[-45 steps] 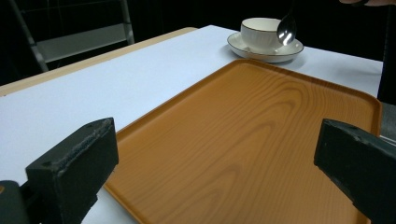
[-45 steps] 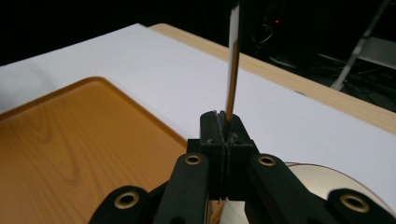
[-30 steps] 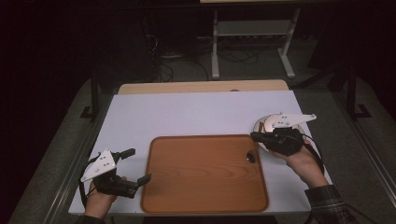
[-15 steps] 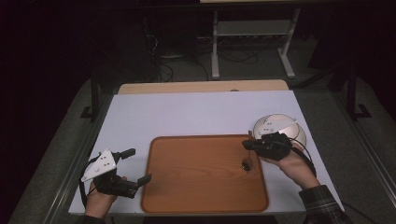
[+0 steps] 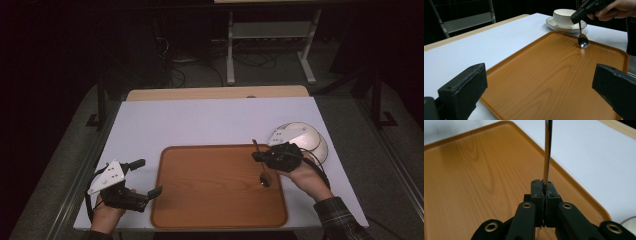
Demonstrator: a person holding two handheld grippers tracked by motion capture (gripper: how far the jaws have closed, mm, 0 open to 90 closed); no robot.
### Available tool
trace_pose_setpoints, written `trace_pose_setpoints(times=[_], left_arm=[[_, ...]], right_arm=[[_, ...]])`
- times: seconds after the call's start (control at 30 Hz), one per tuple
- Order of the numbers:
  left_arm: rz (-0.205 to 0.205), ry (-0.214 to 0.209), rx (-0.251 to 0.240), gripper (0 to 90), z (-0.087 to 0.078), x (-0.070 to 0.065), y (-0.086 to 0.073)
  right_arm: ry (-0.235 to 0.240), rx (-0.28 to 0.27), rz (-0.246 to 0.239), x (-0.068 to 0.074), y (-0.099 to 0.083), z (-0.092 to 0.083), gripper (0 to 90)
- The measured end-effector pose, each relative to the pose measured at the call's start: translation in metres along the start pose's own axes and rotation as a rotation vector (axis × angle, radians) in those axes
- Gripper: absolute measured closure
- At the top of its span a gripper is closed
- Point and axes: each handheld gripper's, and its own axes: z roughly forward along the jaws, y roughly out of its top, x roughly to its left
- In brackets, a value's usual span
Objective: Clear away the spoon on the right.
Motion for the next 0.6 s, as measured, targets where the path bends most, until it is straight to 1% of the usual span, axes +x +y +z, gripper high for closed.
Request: trace_pose_setpoints(times=[0.13,0.23,0.47,0.6], left_arm=[[-0.002,0.0,0.001,0.0,0.0,0.0,0.0],[-0.001,0.0,0.001,0.0,0.0,0.0,0.0],[-0.001,0.0,0.003,0.0,0.0,0.0,0.0],[-0.002,0.0,0.003,0.0,0.001,0.0,0.0]], right_arm=[[0.009,0.026,-0.022,0.004,0.0,0.007,87.2],[0.016,0.045,-0.029,0.007,0.0,0.012,87.2],[0.044,0.092,-0.058,0.013,-0.001,0.025,86.9],[0.062,0.122,-0.066,0.015,-0.003,0.032,86.7]])
